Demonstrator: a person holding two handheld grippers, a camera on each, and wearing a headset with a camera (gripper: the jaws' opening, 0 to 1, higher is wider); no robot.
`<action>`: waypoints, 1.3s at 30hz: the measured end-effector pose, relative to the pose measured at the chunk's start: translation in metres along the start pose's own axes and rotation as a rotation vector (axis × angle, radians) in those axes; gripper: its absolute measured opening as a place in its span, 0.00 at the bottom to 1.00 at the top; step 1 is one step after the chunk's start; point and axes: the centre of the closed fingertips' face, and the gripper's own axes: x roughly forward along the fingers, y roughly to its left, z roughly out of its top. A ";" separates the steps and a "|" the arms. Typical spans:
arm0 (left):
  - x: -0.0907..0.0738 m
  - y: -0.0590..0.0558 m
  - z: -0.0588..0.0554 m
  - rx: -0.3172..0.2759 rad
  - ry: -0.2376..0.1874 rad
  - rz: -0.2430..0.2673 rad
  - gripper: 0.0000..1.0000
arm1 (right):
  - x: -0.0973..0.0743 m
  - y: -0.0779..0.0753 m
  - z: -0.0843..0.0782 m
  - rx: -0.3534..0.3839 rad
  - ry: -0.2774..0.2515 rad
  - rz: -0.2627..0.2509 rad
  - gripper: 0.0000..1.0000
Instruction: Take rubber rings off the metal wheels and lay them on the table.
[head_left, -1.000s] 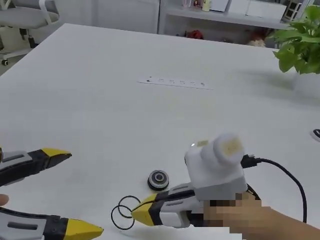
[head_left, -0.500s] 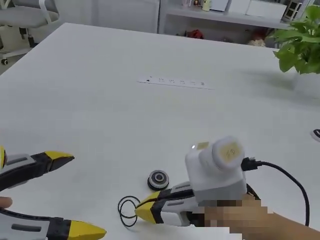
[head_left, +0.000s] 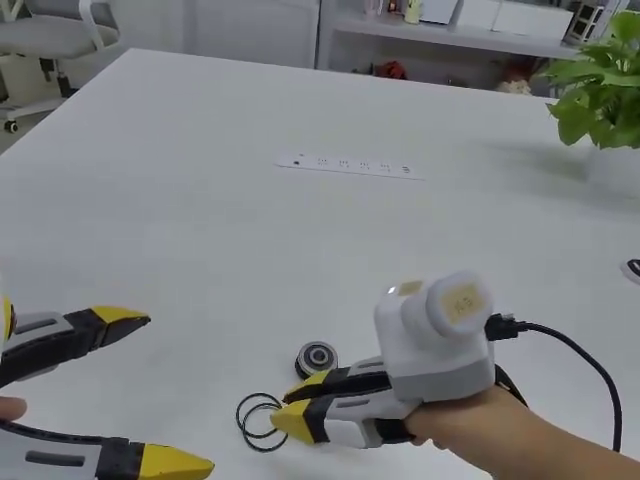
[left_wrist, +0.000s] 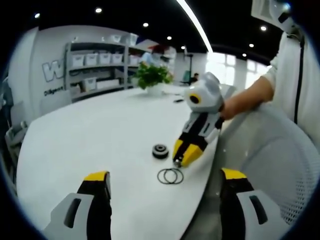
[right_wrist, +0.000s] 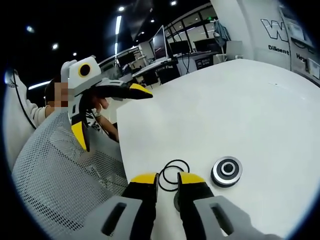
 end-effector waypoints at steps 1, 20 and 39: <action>0.000 0.000 0.000 0.000 0.002 0.000 0.91 | -0.001 -0.001 0.001 0.000 -0.004 -0.004 0.12; -0.002 0.000 0.006 0.016 0.008 0.000 0.90 | -0.013 -0.017 0.020 0.031 -0.082 -0.043 0.16; -0.009 0.011 0.023 0.068 0.008 0.021 0.90 | -0.046 -0.052 0.046 0.057 -0.208 -0.154 0.19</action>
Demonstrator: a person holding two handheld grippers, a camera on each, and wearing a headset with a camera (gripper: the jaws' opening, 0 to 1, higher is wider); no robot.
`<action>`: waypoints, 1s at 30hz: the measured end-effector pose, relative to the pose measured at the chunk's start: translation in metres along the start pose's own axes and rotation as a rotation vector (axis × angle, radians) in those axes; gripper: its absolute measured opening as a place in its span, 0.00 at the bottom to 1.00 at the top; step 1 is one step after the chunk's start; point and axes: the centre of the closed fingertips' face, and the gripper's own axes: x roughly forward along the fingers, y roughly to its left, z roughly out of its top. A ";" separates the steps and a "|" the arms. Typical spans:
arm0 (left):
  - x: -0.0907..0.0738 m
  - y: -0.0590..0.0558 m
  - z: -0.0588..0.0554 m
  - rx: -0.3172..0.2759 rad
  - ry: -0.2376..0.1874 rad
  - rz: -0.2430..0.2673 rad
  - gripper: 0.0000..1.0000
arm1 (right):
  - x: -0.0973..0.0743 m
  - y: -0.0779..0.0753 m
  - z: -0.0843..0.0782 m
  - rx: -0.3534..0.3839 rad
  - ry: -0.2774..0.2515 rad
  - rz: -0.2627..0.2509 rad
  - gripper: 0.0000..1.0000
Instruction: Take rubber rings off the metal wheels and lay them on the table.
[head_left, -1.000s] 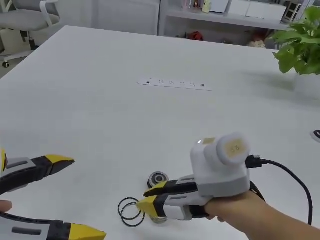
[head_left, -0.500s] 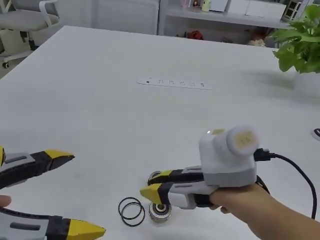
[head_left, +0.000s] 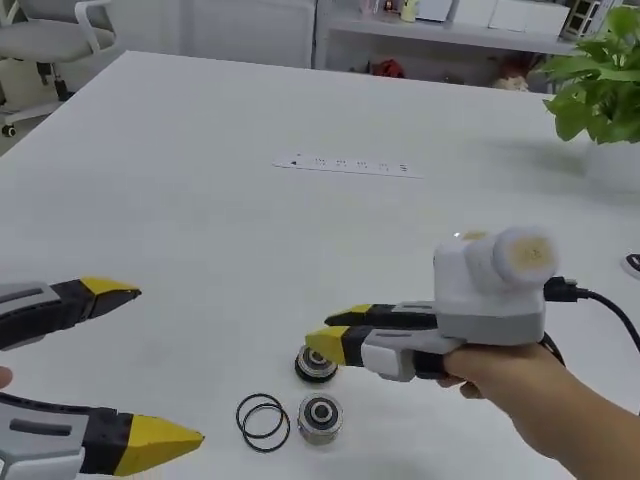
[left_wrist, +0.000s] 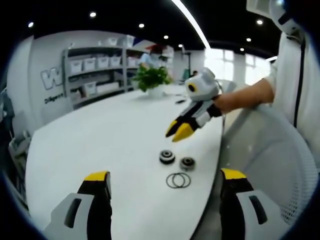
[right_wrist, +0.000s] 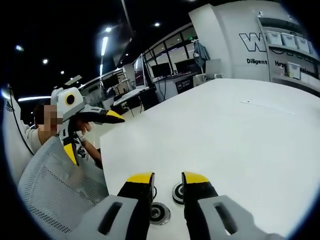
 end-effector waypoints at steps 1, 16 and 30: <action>0.000 0.001 0.002 0.006 0.000 0.001 0.90 | -0.001 -0.003 0.000 0.004 -0.001 -0.005 0.19; -0.001 0.011 0.055 0.100 -0.058 -0.021 0.85 | -0.009 -0.024 0.001 0.022 -0.011 -0.064 0.19; 0.028 0.015 0.114 0.255 -0.102 -0.081 0.84 | -0.012 -0.039 -0.009 0.030 0.018 -0.092 0.18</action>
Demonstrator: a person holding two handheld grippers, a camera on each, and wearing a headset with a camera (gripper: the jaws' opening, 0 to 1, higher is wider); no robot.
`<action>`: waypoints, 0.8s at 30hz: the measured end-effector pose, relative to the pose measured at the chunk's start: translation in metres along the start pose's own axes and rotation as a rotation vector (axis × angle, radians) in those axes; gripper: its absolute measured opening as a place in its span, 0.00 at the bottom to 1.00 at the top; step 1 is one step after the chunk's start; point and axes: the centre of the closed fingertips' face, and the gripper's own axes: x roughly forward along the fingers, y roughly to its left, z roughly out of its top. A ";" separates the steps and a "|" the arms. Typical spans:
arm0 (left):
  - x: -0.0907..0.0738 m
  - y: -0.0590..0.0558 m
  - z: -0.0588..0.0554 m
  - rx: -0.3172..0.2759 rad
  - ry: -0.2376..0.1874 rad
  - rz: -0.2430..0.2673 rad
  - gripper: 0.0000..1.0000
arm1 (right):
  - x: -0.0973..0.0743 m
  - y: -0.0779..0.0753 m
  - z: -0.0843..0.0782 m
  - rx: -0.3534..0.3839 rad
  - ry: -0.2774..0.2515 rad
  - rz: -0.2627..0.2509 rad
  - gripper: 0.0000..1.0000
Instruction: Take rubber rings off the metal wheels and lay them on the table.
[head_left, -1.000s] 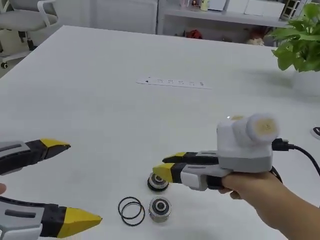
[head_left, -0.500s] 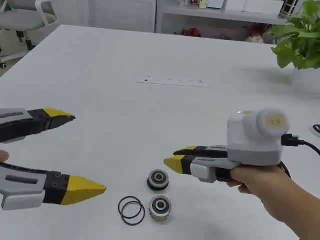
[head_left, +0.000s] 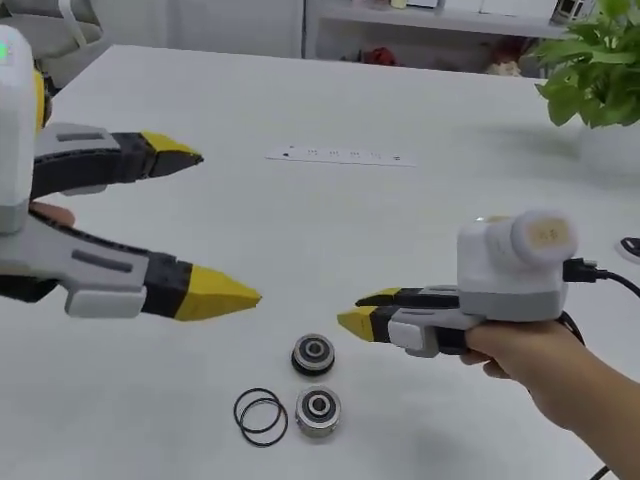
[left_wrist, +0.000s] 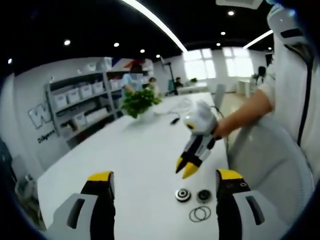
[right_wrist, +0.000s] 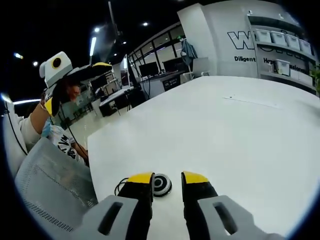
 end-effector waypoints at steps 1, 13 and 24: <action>0.002 0.001 0.002 0.008 0.000 -0.007 0.83 | 0.000 -0.001 -0.001 -0.003 0.005 -0.003 0.18; 0.042 0.008 0.020 0.072 -0.035 -0.055 0.80 | 0.001 -0.008 -0.008 0.001 0.026 -0.014 0.18; 0.084 0.000 -0.026 0.097 0.060 -0.080 0.75 | 0.003 -0.014 -0.012 0.070 0.013 -0.014 0.17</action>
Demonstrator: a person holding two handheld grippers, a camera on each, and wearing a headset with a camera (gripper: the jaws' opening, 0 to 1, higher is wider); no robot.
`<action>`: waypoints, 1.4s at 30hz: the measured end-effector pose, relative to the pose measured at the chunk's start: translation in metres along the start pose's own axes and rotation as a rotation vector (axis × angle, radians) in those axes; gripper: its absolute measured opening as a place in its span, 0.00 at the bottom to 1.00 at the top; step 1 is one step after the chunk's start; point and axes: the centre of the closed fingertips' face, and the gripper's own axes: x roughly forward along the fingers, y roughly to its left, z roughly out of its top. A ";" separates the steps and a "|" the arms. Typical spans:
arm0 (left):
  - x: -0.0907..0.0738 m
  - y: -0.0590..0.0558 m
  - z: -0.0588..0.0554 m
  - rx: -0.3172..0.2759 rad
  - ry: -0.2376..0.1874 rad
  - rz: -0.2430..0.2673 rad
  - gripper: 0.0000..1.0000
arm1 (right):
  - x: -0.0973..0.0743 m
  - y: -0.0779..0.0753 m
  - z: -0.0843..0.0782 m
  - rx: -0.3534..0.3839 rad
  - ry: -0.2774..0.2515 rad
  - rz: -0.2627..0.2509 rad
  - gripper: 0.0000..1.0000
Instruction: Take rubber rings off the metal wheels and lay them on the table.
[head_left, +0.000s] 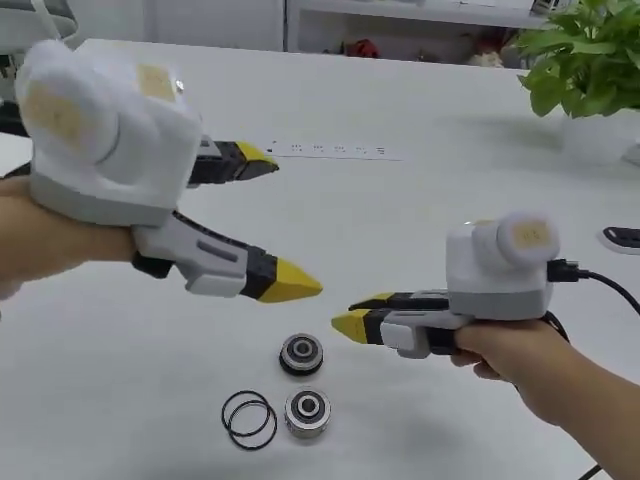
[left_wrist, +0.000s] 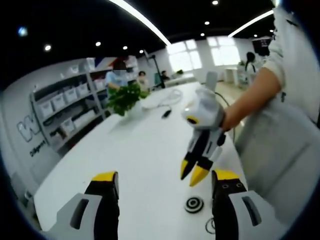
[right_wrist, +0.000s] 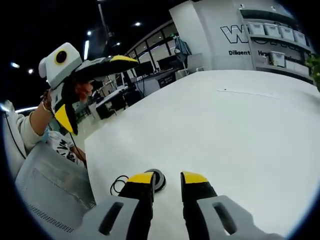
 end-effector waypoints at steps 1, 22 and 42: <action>0.003 -0.001 -0.003 -0.004 -0.002 0.002 0.73 | 0.000 -0.001 -0.001 0.004 0.003 -0.002 0.17; 0.037 -0.036 -0.078 -0.154 0.035 -0.047 0.33 | 0.011 0.008 -0.026 -0.050 0.104 0.030 0.17; 0.048 -0.054 -0.102 -0.155 0.095 -0.105 0.20 | 0.022 0.023 -0.049 -0.136 0.175 0.067 0.16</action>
